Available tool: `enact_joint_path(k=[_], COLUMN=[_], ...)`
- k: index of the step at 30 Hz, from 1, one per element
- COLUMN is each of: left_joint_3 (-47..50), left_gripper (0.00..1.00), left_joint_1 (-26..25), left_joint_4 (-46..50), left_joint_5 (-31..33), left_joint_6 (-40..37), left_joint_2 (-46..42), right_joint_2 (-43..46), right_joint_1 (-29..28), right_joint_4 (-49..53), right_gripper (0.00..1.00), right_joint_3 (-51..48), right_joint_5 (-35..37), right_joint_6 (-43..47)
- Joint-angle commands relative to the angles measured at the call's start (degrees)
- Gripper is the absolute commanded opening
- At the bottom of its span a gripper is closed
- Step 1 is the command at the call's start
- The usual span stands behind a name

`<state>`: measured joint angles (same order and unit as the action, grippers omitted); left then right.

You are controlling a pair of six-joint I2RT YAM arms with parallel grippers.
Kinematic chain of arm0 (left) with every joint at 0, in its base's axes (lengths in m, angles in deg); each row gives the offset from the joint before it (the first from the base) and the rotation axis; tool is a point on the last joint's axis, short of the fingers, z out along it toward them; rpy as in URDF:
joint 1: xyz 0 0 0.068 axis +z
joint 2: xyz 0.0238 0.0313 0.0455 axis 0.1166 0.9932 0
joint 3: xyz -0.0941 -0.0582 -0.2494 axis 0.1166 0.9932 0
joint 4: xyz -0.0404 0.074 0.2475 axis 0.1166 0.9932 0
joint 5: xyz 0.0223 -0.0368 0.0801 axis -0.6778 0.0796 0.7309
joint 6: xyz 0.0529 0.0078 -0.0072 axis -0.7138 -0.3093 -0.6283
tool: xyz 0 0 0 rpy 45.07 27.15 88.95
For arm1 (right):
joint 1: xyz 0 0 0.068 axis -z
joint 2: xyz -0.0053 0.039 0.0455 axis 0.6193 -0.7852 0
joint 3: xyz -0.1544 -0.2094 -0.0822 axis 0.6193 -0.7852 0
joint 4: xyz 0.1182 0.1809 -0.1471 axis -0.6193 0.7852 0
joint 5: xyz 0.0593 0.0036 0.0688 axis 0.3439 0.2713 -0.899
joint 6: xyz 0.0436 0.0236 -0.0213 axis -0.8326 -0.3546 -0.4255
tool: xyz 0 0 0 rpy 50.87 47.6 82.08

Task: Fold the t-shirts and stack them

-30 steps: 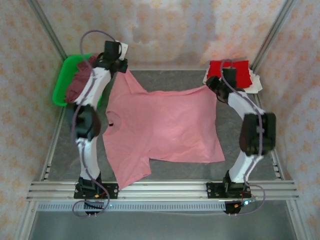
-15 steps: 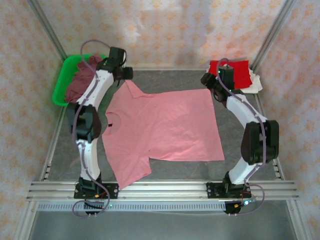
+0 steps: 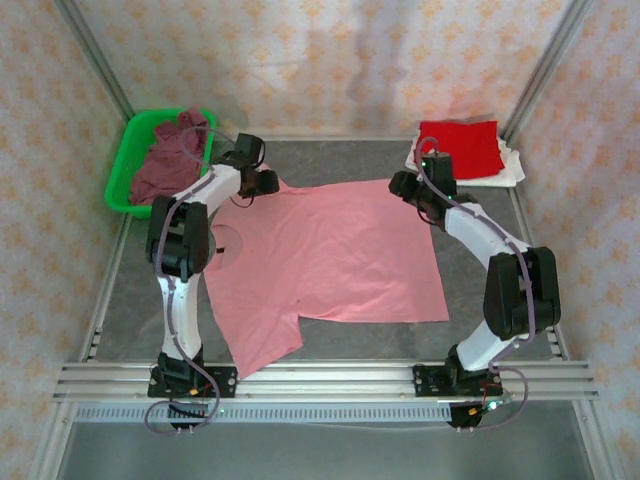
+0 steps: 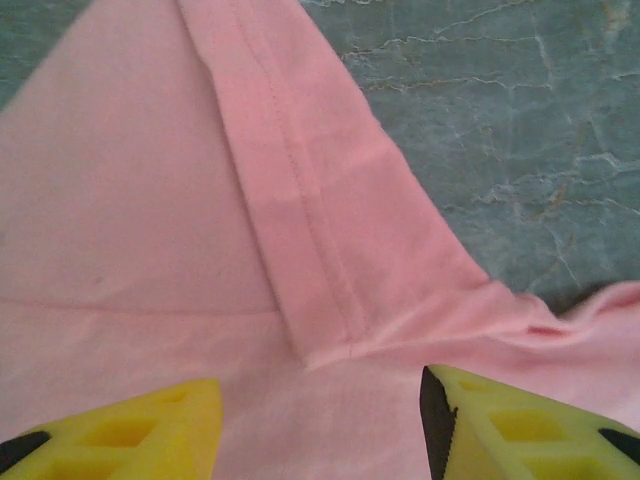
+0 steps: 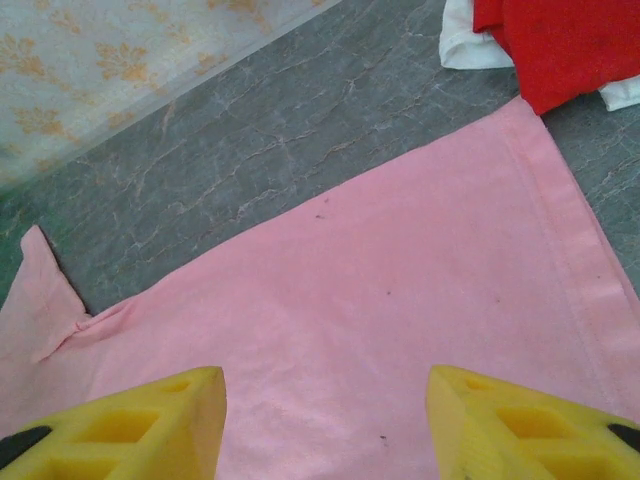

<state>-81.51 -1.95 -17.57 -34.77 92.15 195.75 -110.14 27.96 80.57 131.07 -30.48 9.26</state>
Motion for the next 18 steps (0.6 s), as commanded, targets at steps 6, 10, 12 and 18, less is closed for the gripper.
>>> enact_joint_path(k=[6, 10, 12, 18], left_joint_3=[-9.9, -10.96, -11.37, -11.57], left_gripper=[0.5, 0.5, 0.47, 0.4], left_joint_1=[-0.03, -0.06, -0.06, -0.23], left_joint_4=[1.01, 1.19, 1.1, 1.1], left_joint_5=[-0.5, -0.51, -0.86, -0.51], left_joint_6=[1.0, 1.63, 1.82, 3.22], left_joint_2=[7.1, 9.1, 9.78, 10.61], right_joint_2=[0.55, 0.72, 0.57, 0.52], right_joint_1=[-0.02, -0.06, -0.05, 0.0], right_joint_4=[-1.06, -0.67, -0.28, 0.31], right_gripper=[0.54, 0.54, 0.54, 0.54], right_joint_3=[-1.76, -2.05, -1.88, -1.73], right_joint_5=[-0.12, 0.41, 0.41, 0.89], right_joint_6=[0.1, 0.53, 0.74, 1.27])
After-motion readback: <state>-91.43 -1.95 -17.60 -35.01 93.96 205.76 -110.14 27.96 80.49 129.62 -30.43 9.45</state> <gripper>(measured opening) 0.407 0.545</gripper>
